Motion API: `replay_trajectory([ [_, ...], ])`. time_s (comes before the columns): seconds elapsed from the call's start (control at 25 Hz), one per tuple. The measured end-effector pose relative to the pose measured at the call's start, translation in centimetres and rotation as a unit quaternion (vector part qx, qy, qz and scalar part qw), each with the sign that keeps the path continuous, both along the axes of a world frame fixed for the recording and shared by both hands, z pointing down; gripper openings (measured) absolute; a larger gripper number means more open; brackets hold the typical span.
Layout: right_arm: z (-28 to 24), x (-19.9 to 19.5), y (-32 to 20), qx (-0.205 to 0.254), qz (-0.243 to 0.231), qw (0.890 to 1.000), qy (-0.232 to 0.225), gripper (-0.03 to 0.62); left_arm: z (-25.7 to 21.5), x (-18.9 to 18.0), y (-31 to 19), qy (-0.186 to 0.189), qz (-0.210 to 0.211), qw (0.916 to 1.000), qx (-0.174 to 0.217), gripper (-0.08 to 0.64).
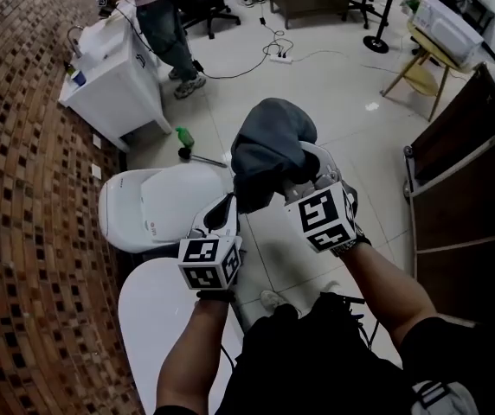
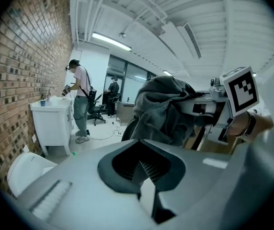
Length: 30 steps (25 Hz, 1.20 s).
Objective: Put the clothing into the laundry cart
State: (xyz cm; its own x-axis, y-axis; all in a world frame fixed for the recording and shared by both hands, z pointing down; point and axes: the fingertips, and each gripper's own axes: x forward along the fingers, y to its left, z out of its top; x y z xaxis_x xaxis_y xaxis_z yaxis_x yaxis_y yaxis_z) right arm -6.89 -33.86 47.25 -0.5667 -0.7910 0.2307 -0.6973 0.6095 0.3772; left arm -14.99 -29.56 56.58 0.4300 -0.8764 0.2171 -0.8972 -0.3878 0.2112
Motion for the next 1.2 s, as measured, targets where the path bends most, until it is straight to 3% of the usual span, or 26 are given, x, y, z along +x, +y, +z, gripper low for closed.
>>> replay_trajectory([
  [0.32, -6.0, 13.9, 4.1, 0.032, 0.063, 0.997, -0.006, 0.117, -5.3, 14.0, 1.5, 0.005, 0.081, 0.9965, 0.021, 0.003],
  [0.64, -10.6, 25.5, 9.8, 0.049, 0.126, 0.991, -0.011, 0.117, -10.1, 26.2, 4.9, -0.002, 0.156, 0.9870, 0.037, 0.002],
  [0.92, -13.9, 34.6, 14.4, 0.066, 0.186, 0.980, -0.010, 0.117, -13.4, 35.9, 8.1, 0.001, 0.228, 0.9723, 0.053, 0.002],
  [1.2, -16.6, 43.0, 19.5, 0.078, 0.277, 0.958, -0.009, 0.117, -16.8, 45.0, 11.7, 0.004, 0.323, 0.9440, 0.066, 0.002],
])
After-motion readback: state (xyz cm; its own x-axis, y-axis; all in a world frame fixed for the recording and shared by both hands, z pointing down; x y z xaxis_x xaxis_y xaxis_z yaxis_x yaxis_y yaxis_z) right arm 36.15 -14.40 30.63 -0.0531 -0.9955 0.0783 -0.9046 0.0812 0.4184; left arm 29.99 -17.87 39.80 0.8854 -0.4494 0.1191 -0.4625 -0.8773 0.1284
